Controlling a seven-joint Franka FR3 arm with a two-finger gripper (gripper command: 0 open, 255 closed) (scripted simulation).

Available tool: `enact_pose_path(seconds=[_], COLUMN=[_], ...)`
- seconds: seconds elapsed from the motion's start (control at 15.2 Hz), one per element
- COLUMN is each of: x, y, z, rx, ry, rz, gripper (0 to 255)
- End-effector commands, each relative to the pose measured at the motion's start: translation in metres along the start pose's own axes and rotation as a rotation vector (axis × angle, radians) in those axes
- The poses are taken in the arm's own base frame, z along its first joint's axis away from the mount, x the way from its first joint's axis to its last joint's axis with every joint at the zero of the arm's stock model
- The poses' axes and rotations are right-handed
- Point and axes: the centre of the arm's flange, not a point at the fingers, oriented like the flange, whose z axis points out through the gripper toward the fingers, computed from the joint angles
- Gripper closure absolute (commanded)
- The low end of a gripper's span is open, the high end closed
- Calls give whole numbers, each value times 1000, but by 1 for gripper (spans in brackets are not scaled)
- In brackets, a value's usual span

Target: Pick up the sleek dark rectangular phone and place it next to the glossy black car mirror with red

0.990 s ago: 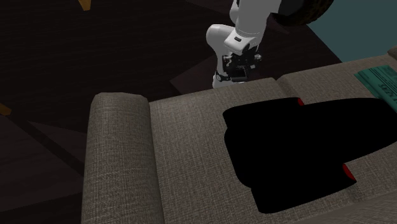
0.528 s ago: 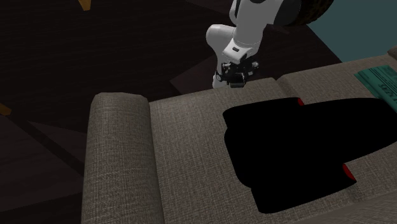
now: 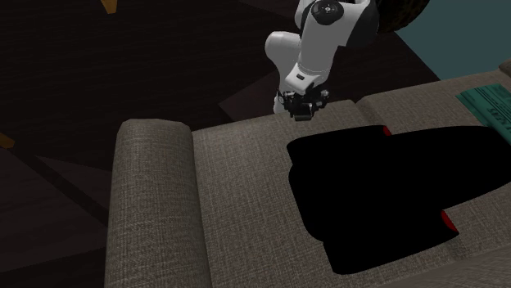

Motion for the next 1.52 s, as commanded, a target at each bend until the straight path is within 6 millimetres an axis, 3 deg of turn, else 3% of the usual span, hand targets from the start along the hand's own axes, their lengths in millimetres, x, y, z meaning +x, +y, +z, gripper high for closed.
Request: enact_pose_path(seconds=[0.0, 0.4, 0.86, 0.92, 1.25, 1.45], x=[-1, -1, -1, -1, -1, -1], y=[-1, -1, -1, -1, -1, -1], z=[11, 42, 42, 42, 42, 2], rx=[0, 0, 0, 0, 0, 0], ry=[1, 1, 1, 1, 1, 1], rz=[0, 0, 0, 0, 0, 0], gripper=[255, 255, 255, 0, 0, 0])
